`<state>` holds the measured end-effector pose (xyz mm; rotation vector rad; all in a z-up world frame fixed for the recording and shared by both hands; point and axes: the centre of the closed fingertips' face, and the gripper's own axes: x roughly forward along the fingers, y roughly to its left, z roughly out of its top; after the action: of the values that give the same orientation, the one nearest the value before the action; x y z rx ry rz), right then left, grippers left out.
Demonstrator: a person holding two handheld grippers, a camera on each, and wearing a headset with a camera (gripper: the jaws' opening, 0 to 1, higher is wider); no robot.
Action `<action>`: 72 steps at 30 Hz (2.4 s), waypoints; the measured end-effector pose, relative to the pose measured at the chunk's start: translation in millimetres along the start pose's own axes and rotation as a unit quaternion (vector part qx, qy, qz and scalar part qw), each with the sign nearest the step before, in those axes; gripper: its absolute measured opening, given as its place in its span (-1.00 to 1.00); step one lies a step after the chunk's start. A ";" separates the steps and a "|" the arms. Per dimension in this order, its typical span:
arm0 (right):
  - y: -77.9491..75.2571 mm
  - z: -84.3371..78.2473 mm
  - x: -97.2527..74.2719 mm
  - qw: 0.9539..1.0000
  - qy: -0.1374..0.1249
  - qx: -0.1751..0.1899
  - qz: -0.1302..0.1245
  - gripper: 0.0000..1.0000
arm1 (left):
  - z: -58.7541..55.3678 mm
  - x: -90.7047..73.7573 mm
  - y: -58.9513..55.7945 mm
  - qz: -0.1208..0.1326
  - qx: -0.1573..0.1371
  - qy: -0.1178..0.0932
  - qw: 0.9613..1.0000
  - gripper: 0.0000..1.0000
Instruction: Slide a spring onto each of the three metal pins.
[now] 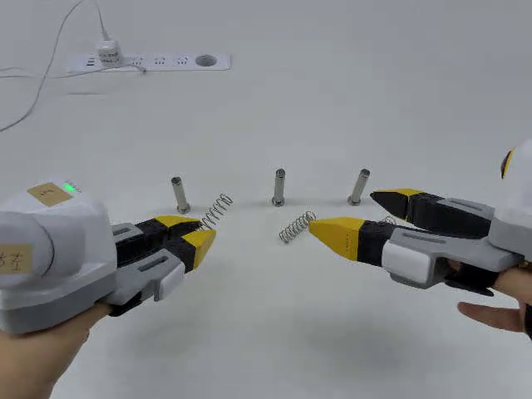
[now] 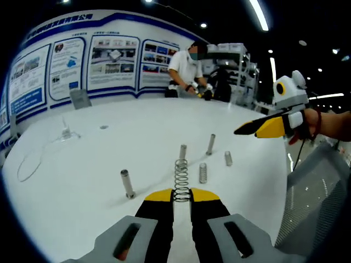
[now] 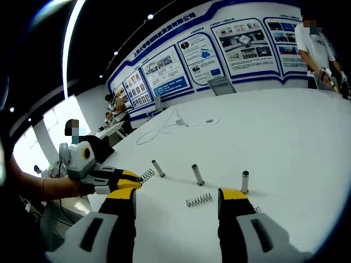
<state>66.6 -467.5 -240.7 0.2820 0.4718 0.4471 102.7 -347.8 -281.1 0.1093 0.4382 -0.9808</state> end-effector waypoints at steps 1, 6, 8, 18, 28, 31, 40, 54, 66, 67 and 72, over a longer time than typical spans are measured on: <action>2.2 1.3 0.9 1.000 -0.003 0.008 0.004 0.21 | 2.1 -0.9 -2.0 -0.002 0.000 -0.006 1.000 -0.79; 11.3 7.0 5.3 0.999 -0.017 0.034 0.015 0.15 | 11.8 -6.4 -10.1 -0.014 -0.002 -0.039 0.999 -0.79; 17.1 7.7 7.9 0.999 -0.020 0.043 0.024 0.12 | 13.8 -7.7 -14.4 -0.021 0.005 -0.044 0.999 -0.79; 36.9 14.9 20.3 0.992 -0.044 0.107 0.057 -0.08 | 30.5 -9.2 -27.2 -0.039 -0.009 -0.073 0.997 -0.79; 47.2 20.5 30.1 0.985 -0.059 0.144 0.074 -0.27 | 36.0 -11.5 -42.9 -0.057 -0.012 -0.077 0.995 -0.79; 48.9 19.0 31.9 0.984 -0.058 0.151 0.075 -0.37 | 35.7 -11.5 -46.8 -0.061 -0.011 -0.077 0.995 -0.79; 60.2 17.1 37.1 0.978 -0.056 0.179 0.090 -0.49 | 39.2 -12.8 -50.7 -0.067 -0.014 -0.083 0.994 -0.79; 63.8 15.8 38.2 0.974 -0.054 0.199 0.096 -0.75 | 41.4 -14.7 -55.5 -0.073 -0.021 -0.088 0.993 -0.79; 70.2 17.1 38.8 0.977 -0.049 0.177 0.108 -0.78 | 38.7 -15.2 -54.6 -0.069 -0.031 -0.071 0.995 -0.78; 70.7 17.9 38.9 0.977 -0.050 0.175 0.109 -0.78 | 39.3 -15.6 -54.1 -0.068 -0.032 -0.072 0.995 -0.78; 76.5 24.6 40.0 0.979 -0.055 0.158 0.119 -0.78 | 42.6 -16.8 -51.0 -0.061 -0.037 -0.072 0.995 -0.77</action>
<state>84.1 -386.1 -207.0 0.6712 0.4009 0.5860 65.9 -375.2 -230.2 -0.0554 0.3502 -1.0835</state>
